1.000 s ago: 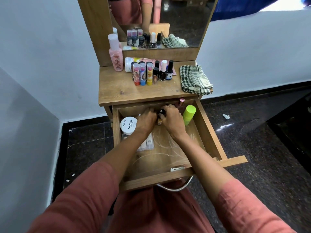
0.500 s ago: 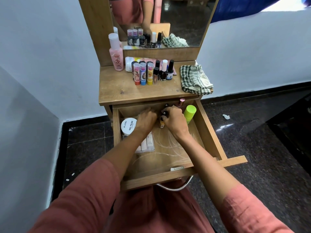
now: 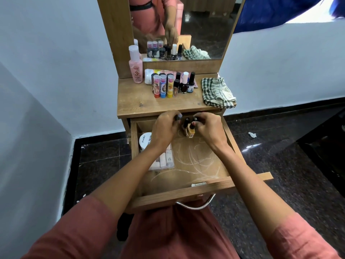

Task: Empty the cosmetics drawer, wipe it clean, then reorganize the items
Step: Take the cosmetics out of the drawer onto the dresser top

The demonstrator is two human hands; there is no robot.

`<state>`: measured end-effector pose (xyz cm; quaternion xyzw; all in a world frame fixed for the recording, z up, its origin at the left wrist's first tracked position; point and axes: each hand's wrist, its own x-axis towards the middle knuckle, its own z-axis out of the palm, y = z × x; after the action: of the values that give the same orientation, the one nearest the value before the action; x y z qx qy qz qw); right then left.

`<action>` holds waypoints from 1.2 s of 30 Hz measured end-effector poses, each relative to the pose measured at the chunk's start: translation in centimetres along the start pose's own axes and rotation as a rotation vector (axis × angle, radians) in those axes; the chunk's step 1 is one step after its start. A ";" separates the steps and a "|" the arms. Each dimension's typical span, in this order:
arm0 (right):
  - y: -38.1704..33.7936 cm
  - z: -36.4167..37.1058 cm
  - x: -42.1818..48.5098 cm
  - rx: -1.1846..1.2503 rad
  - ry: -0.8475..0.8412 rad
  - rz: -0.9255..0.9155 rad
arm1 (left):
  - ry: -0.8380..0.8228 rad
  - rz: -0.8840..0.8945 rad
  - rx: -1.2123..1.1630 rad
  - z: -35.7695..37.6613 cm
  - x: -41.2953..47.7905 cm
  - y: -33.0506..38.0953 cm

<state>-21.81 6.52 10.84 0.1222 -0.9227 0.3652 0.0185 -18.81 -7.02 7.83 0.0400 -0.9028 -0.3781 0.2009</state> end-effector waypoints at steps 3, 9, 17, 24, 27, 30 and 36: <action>-1.2 -1.5 0.5 0.029 0.030 -0.034 | 0.036 0.051 -0.047 -1.9 1.0 1.8; -3.4 -3.4 3.3 0.063 0.098 -0.109 | 0.004 0.021 0.000 -4.3 5.1 4.3; -4.6 -3.0 7.1 0.052 0.085 -0.158 | -0.127 0.035 0.221 -4.3 9.4 5.2; -4.6 -2.5 8.9 0.035 0.076 -0.155 | -0.066 0.108 0.376 -4.1 11.4 5.2; -4.6 -2.4 9.5 0.025 0.079 -0.153 | -0.026 0.119 0.423 -3.8 11.8 5.0; -4.5 -2.2 9.9 0.014 0.073 -0.152 | -0.006 0.119 0.434 -3.6 11.8 5.0; -4.3 -1.9 10.1 0.032 0.072 -0.145 | -0.018 0.096 0.421 -3.5 11.6 5.1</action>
<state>-30.66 2.66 16.35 0.1760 -0.9041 0.3819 0.0762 -27.65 -8.33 17.52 0.0346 -0.9645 -0.1716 0.1978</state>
